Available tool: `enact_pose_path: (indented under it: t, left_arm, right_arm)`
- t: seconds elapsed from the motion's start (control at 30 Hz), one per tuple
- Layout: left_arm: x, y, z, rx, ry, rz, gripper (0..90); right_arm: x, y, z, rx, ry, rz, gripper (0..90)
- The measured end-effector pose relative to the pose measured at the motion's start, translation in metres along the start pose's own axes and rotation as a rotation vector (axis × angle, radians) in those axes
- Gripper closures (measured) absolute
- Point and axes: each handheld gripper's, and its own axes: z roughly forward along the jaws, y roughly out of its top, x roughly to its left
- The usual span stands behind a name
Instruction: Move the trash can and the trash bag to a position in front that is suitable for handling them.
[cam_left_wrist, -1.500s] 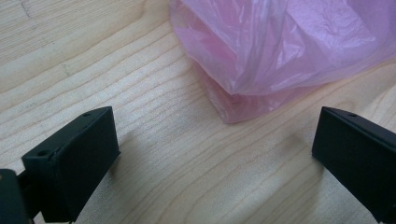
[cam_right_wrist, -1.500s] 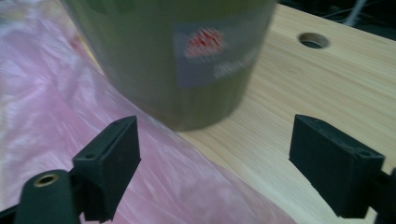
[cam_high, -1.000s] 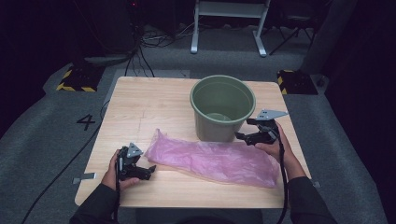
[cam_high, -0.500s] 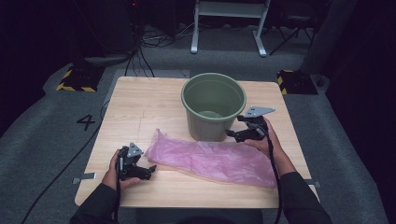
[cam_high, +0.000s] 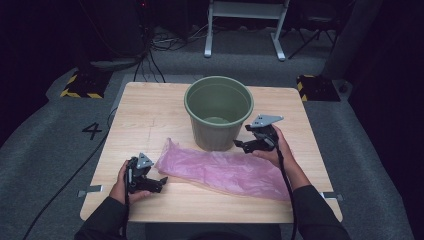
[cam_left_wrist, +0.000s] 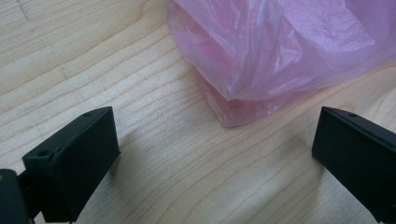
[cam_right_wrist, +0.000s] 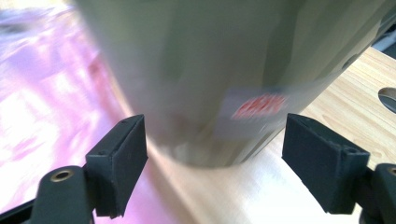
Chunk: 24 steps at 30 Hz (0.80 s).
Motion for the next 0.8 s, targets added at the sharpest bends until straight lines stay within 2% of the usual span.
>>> enact_pose_path:
  t: [0.1,0.17,0.2,0.23,0.27,0.3,0.33,0.37,0.4,0.43,0.47,0.5,0.53,0.6,0.63,0.8]
  left_arm:
    - [-0.002,0.000,0.000,0.004,-0.002,0.004,0.4]
    - [-0.006,0.001,0.001,0.003,-0.008,0.015,0.4]
    - [-0.006,0.001,0.001,0.003,-0.008,0.015,0.4]
    - [-0.008,0.002,0.002,0.001,-0.011,0.011,0.4]
    - [-0.008,0.002,0.002,0.001,-0.011,0.011,0.4]
    - [-0.009,0.003,0.002,0.001,-0.012,0.018,0.4]
    - [-0.009,0.003,0.003,0.001,-0.013,0.019,0.4]
    - [-0.010,0.004,0.003,0.003,-0.013,0.021,0.4]
    - [-0.012,0.004,0.004,0.001,-0.020,0.015,0.4]
    - [-0.012,0.005,0.005,0.000,-0.019,0.025,0.4]
    - [-0.012,0.005,0.005,0.000,-0.019,0.025,0.3]
    - [-0.015,0.007,0.007,0.004,-0.027,0.028,0.4]
    - [-0.016,0.008,0.008,-0.001,-0.030,0.029,0.3]
    - [-0.016,0.009,0.008,0.000,-0.031,0.037,0.4]
    - [-0.016,0.010,0.009,0.004,-0.036,0.039,0.4]
    - [-0.016,0.010,0.009,0.003,-0.038,0.041,0.4]
  right_arm:
    - [0.017,-0.012,-0.022,0.003,0.005,-0.046,24.2]
    - [0.030,-0.025,-0.038,-0.002,0.025,-0.063,25.3]
    - [0.030,-0.025,-0.038,-0.002,0.025,-0.063,25.3]
    - [0.042,-0.043,-0.052,0.011,0.027,-0.082,27.5]
    - [0.042,-0.043,-0.052,0.011,0.027,-0.082,27.5]
    - [0.051,-0.062,-0.061,0.001,0.076,-0.042,29.3]
    - [0.056,-0.071,-0.064,0.024,0.084,-0.043,28.3]
    - [0.062,-0.078,-0.066,0.049,0.069,-0.065,27.4]
    - [0.068,-0.084,-0.067,0.054,0.079,-0.066,27.5]
    - [0.071,-0.090,-0.068,0.055,0.103,-0.044,28.4]
    - [0.071,-0.090,-0.068,0.055,0.103,-0.044,28.4]
    - [0.079,-0.099,-0.065,0.085,0.079,-0.079,29.3]
    - [0.081,-0.103,-0.062,0.094,0.071,-0.081,31.3]
    - [0.081,-0.106,-0.059,0.100,0.078,-0.070,32.5]
    - [0.080,-0.112,-0.052,0.127,0.074,-0.075,35.4]
    - [0.071,-0.120,-0.043,0.150,0.038,-0.055,42.6]
